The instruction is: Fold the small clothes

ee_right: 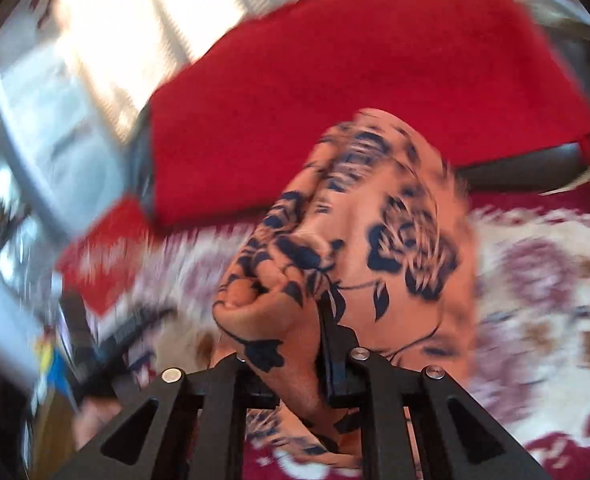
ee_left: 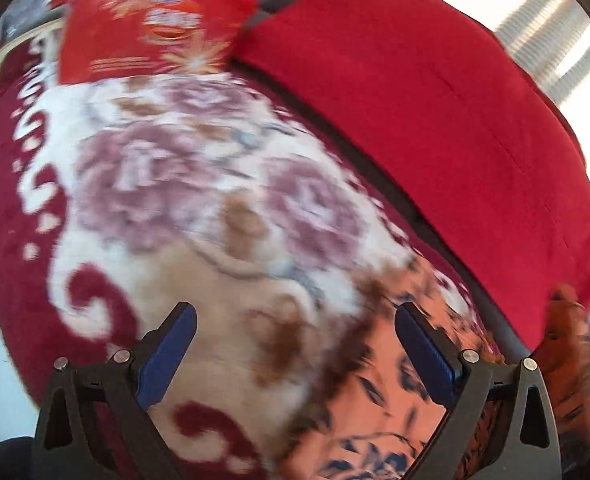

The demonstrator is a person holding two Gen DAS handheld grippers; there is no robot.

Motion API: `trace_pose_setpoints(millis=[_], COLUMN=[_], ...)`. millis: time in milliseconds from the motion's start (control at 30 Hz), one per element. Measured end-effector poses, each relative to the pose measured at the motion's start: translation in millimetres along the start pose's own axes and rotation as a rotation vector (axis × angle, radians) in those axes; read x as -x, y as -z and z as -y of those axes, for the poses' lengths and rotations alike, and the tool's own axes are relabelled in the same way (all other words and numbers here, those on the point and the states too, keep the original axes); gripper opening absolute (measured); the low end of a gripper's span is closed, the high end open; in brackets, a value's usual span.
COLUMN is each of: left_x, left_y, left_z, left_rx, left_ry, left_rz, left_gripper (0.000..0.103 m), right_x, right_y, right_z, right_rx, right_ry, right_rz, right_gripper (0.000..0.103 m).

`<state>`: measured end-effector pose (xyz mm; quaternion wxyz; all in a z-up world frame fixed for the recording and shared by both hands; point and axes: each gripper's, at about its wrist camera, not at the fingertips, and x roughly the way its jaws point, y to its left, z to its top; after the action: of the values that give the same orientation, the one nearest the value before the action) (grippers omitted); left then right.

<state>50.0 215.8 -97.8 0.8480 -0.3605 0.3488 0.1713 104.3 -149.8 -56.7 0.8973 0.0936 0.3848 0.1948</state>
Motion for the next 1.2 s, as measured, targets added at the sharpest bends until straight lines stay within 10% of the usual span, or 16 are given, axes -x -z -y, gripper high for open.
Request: trace_pose_setpoints(millis=[133, 467, 667, 1000, 1200], left_x=[2.0, 12.6, 15.6, 16.1, 15.2], left_y=[-3.9, -13.8, -18.1, -22.1, -19.6], left_z=[-7.8, -12.2, -23.5, -27.7, -21.4], left_rx=[-0.006, 0.008, 0.051, 0.066, 0.022], left_ry=[-0.006, 0.01, -0.004, -0.012, 0.007], left_rz=[0.014, 0.07, 0.083, 0.097, 0.081], left_gripper=[0.099, 0.099, 0.099, 0.099, 0.099], right_x=[-77.5, 2.3, -102.3, -56.5, -136.6], right_y=[39.4, -30.1, 29.6, -3.6, 55.0], right_z=[-0.2, -37.7, -44.7, -71.4, -65.8], right_rx=[-0.018, -0.038, -0.021, -0.04, -0.036], right_ry=[0.005, -0.148, -0.12, -0.239, -0.247], right_rz=[-0.216, 0.045, -0.237, -0.042, -0.253], right_gripper=[0.015, 0.013, 0.014, 0.013, 0.014])
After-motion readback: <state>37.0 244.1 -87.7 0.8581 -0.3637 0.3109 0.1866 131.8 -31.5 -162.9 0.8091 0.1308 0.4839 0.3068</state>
